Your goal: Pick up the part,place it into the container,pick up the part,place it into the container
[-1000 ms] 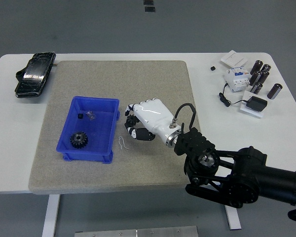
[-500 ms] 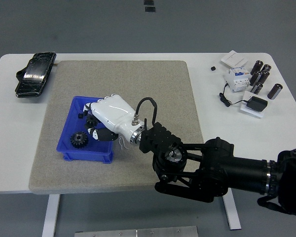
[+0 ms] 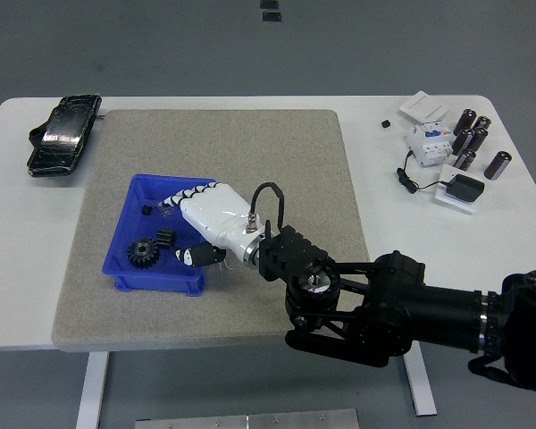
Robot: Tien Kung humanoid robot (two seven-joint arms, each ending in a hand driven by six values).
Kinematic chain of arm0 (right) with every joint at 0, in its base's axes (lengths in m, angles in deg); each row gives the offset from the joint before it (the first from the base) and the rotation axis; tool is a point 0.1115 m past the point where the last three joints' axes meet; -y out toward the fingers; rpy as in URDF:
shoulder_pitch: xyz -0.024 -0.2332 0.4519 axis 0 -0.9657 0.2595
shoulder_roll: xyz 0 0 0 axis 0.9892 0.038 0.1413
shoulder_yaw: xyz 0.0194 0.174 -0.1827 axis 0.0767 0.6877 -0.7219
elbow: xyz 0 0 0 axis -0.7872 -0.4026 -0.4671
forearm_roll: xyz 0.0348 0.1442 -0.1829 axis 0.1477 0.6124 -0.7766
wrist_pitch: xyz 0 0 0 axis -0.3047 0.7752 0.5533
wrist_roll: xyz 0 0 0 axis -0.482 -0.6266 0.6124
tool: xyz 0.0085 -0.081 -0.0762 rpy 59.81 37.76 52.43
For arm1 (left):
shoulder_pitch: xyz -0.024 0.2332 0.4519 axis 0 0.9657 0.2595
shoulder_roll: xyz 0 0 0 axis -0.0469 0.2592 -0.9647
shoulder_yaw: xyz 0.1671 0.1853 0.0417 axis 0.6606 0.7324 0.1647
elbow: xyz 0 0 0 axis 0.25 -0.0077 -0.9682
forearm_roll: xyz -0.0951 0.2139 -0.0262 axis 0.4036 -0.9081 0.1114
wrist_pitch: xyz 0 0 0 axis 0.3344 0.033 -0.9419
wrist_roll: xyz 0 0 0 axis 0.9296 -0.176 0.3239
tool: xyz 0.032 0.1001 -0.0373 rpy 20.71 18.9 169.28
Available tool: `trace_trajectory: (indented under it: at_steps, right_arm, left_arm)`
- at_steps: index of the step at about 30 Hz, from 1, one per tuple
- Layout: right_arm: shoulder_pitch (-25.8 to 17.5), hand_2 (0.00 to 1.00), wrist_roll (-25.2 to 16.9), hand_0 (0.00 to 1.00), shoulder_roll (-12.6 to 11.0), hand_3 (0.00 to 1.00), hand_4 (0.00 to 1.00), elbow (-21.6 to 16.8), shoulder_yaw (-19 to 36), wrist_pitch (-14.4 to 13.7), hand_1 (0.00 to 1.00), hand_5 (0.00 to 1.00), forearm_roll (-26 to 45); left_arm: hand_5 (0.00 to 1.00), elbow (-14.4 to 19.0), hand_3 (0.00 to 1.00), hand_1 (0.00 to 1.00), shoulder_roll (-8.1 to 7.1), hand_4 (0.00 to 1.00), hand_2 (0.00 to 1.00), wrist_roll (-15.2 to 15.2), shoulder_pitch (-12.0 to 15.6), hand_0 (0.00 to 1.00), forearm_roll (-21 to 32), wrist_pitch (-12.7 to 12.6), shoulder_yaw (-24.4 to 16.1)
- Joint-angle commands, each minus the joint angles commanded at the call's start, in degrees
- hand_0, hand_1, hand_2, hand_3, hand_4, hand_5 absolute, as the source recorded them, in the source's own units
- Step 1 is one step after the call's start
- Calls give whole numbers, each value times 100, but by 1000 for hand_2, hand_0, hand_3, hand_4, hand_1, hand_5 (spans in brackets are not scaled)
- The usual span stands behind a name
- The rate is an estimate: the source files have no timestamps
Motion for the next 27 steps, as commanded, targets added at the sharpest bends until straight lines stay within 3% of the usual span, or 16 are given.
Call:
trace_trajectory:
  at_steps: [7,10,11,16,17,18,22,27]
  right_arm:
    - [-104,886,-94,780,0,908,801,-177,214,-211,866,507,93]
    - [-304,886,-293,780,-39,908,801,-376,567,-477,866,507,438]
    - [-364,835,-358,732,-75,861,790,-436,678,-550,818,493,545]
    - [-815,835,-837,732,-546,861,790,-884,1444,-919,818,493,1212]
    - [-903,791,-918,683,-649,796,781,-967,1591,-969,768,496,1327]
    - [-1001,791,-999,683,-766,796,781,-1051,1767,-1011,768,496,1456]
    - [-1404,791,-1298,683,-1222,796,781,-1284,2403,-1090,768,496,1863]
    - [-1975,787,-1837,677,-1688,786,779,-1311,3177,-1130,763,486,2435]
  left_arm:
    - [305,3,582,635,2,645,605,-8,8,681,-10,-2,-13]
    - [305,7,582,635,8,645,605,-20,22,681,-19,-1,-25]
    - [305,7,581,635,10,643,605,-23,26,681,-21,-1,-27]
    - [305,4,581,635,25,643,605,-13,55,681,30,1,1]
    - [302,3,580,635,26,640,604,-9,61,681,46,1,11]
    - [302,3,580,635,27,640,604,-8,66,681,58,1,17]
    - [302,3,580,635,11,640,604,-6,65,681,82,-4,27]
    - [297,0,580,635,-25,635,604,-5,65,681,92,0,36]
